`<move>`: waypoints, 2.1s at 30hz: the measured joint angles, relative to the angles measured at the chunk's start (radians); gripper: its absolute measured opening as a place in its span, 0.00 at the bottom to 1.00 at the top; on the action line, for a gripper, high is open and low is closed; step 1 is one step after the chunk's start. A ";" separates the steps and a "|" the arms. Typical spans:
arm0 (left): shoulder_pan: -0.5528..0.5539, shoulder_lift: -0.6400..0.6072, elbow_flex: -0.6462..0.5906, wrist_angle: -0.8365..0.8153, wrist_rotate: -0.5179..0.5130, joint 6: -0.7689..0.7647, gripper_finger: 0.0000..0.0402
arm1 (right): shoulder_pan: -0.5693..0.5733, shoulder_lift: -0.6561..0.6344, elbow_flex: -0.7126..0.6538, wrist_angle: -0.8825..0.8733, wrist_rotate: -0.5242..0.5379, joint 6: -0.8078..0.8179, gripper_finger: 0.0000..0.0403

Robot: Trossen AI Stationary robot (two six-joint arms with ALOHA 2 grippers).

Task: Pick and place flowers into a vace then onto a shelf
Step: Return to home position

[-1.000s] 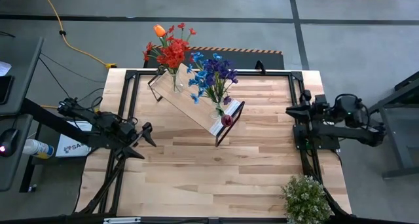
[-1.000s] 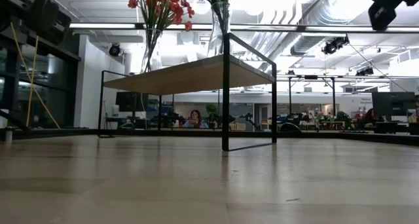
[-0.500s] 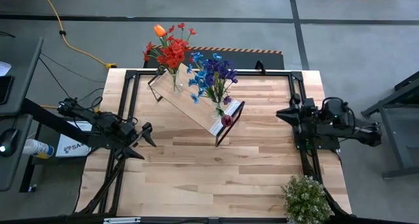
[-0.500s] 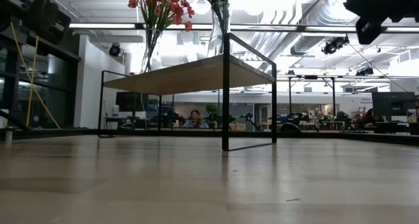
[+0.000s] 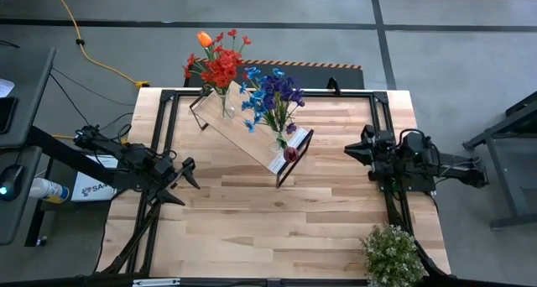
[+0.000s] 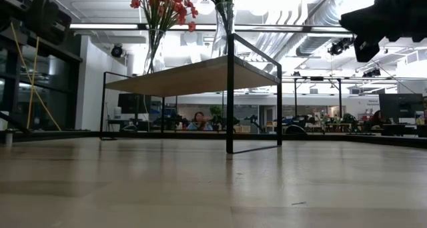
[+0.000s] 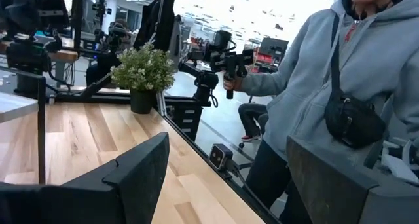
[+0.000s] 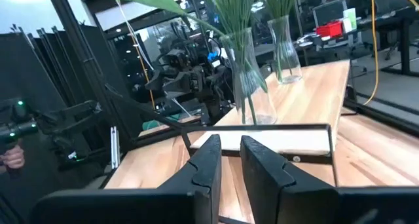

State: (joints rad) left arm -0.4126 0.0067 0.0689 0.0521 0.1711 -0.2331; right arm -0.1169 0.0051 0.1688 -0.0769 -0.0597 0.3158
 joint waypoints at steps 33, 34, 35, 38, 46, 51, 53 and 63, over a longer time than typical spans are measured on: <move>0.001 0.006 -0.014 -0.146 -0.253 0.160 0.84 | 0.000 0.001 -0.100 0.118 -0.039 -0.058 0.12; 0.001 0.011 -0.014 -0.146 -0.255 0.159 0.84 | 0.000 0.001 -0.100 0.118 -0.034 -0.063 0.12; 0.001 0.015 -0.014 -0.146 -0.258 0.159 0.84 | 0.000 0.001 -0.100 0.117 -0.027 -0.066 0.12; 0.001 0.029 -0.014 -0.144 -0.271 0.154 0.84 | 0.000 0.001 -0.100 0.111 -0.016 -0.078 0.12; 0.001 0.041 -0.015 -0.141 -0.299 0.155 0.84 | 0.000 0.001 -0.100 0.112 -0.025 -0.086 0.13; 0.001 0.041 -0.015 -0.133 -0.366 0.159 0.84 | 0.000 0.001 -0.100 0.114 0.039 -0.096 0.12; 0.001 0.041 -0.015 -0.133 -0.366 0.160 0.84 | 0.000 0.001 -0.101 0.112 0.071 -0.111 0.12; 0.001 0.064 -0.015 -0.128 -0.429 0.153 0.84 | 0.000 0.006 -0.159 0.184 0.106 -0.103 0.13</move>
State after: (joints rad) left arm -0.4114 0.0704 0.0536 -0.0755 -0.2577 -0.0801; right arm -0.1172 0.0113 0.0101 0.1068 0.0460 0.2126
